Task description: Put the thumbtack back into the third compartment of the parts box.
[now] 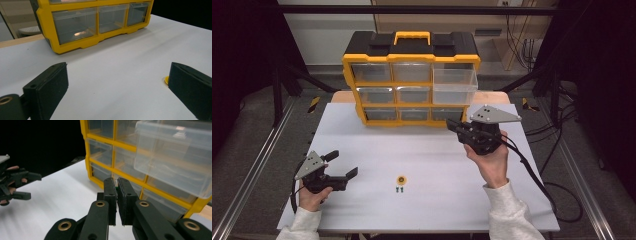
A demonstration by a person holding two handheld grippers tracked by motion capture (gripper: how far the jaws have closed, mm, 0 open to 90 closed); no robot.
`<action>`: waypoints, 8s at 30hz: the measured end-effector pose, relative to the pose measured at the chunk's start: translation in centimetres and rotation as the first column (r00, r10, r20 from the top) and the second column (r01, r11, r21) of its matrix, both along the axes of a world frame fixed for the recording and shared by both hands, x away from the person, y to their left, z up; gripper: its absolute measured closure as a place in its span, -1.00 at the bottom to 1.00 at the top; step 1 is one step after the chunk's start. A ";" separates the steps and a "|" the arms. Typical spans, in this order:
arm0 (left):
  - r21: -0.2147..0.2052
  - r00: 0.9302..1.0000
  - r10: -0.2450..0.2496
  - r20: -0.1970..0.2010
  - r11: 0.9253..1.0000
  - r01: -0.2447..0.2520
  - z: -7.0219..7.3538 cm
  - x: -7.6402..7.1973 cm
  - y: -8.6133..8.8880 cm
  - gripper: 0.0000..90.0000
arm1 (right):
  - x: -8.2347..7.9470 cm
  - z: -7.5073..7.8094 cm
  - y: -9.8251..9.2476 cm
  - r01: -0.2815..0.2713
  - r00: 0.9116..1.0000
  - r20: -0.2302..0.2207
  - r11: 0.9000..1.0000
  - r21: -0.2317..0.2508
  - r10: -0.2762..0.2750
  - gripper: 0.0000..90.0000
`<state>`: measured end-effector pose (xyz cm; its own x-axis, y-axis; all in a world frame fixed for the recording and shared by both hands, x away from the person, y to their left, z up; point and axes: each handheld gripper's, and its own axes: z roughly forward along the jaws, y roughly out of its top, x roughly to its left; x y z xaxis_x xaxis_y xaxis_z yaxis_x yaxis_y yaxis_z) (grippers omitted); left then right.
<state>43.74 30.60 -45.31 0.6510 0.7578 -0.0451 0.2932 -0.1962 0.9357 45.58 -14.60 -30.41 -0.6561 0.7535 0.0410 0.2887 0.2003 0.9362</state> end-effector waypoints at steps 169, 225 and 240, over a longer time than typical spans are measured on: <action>-0.004 1.000 0.002 0.004 1.000 -0.002 0.0 -0.1 -0.1 -0.94 | -2.1 -12.8 8.0 -0.009 0.993 -0.118 1.000 -0.024 0.006 -0.91; 0.007 1.000 0.000 0.004 1.000 0.000 0.0 0.0 -0.2 -0.94 | -3.3 -18.5 13.1 -0.146 0.965 -0.243 0.968 -0.204 0.094 -0.23; 0.013 1.000 0.000 0.001 1.000 0.000 -0.1 0.0 -0.3 -0.94 | -3.4 -19.2 13.5 -0.184 0.950 -0.290 0.961 -0.205 0.120 0.28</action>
